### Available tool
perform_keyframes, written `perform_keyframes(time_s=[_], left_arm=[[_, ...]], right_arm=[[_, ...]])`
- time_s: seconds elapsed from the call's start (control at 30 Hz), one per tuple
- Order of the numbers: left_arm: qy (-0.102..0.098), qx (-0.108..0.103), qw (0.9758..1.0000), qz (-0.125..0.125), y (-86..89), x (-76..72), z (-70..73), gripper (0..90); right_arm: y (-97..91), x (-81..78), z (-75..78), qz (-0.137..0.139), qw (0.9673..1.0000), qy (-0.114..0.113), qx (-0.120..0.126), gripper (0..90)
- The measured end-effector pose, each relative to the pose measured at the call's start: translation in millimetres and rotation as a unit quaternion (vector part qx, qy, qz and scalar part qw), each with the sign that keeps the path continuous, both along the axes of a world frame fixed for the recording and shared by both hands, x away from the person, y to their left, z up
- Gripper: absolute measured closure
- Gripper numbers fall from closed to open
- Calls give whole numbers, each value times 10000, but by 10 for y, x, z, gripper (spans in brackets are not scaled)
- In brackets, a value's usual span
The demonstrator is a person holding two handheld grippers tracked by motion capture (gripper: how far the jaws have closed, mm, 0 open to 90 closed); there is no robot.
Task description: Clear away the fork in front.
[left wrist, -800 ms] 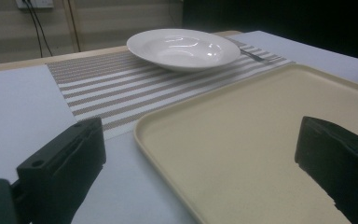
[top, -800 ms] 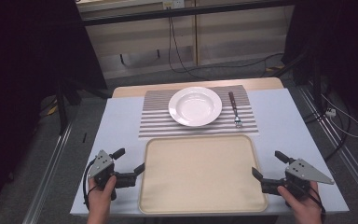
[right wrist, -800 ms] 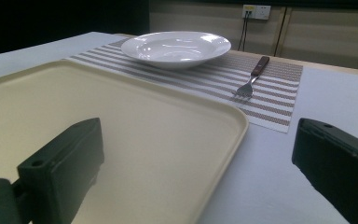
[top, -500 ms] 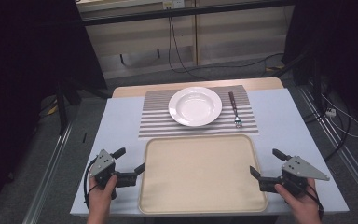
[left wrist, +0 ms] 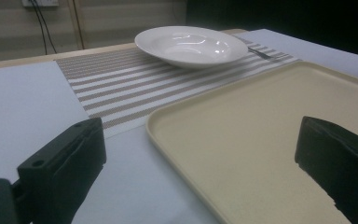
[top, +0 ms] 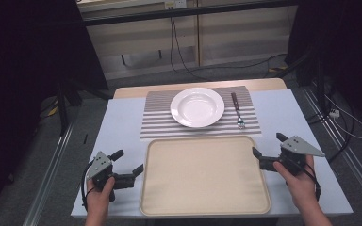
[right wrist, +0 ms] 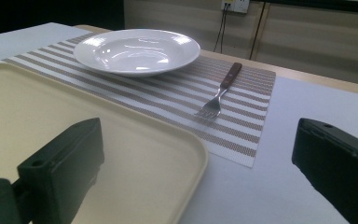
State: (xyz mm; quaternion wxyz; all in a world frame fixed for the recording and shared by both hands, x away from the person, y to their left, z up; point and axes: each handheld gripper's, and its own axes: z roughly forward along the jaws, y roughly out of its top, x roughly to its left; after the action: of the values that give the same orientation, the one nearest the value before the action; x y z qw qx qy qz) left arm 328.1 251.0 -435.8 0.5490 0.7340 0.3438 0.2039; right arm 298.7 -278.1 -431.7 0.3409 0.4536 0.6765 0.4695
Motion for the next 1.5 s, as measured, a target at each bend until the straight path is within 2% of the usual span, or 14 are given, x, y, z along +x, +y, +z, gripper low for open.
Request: perform_keyframes(time_s=[0.13, 0.17, 0.33, 0.5, 0.77, 0.8, 1.0, 1.07, 1.3, 1.33, 1.37, 1.4, 1.43, 1.5], left_arm=[[10, -56, 10000, 78, 26, 45, -7, 20], [15, -80, 9999, 95, 29, 55, -9, 20], [5, -74, 9999, 116, 44, 45, -5, 21], [22, -127, 9998, 146, 42, 46, -1, 21], [28, -111, 9998, 136, 42, 35, -1, 21], [29, -111, 9998, 132, 38, 38, -2, 21], [36, -100, 9999, 135, 23, 48, -6, 22], [29, -101, 9998, 139, 21, 47, -2, 21], [-6, -94, 9998, 176, 33, 29, 12, 21], [-6, -69, 9999, 153, 32, 24, 13, 21], [-14, -63, 9999, 147, 29, 19, 14, 21], [-27, -25, 9999, 133, 31, 16, 16, 21], [-28, -38, 9999, 134, 28, 14, 17, 21], [-37, -12, 9999, 136, 29, 14, 18, 22]], right_arm=[[33, 254, 6, -17, 9999, 90, -113, 22], [33, 254, 6, -17, 9999, 90, -113, 22], [47, 567, 56, -134, 9996, 255, -20, 23], [35, 782, 128, -265, 9992, 292, 36, 26], [55, 975, 164, -262, 9987, 442, -44, 25], [65, 1049, 143, -294, 9978, 573, -158, 28], [102, 1246, 88, -346, 9956, 807, -321, 35], [103, 1398, 52, -485, 9925, 964, -566, 36], [57, 1657, -15, -682, 9886, 1238, -510, 72], [63, 1733, -33, -669, 9867, 1387, -515, 133], [63, 1733, -33, -669, 9867, 1387, -515, 133], [78, 1802, -41, -704, 9850, 1491, -508, 243], [78, 1802, -41, -704, 9850, 1491, -508, 243], [107, 1871, -54, -584, 9852, 1540, -483, 337]])
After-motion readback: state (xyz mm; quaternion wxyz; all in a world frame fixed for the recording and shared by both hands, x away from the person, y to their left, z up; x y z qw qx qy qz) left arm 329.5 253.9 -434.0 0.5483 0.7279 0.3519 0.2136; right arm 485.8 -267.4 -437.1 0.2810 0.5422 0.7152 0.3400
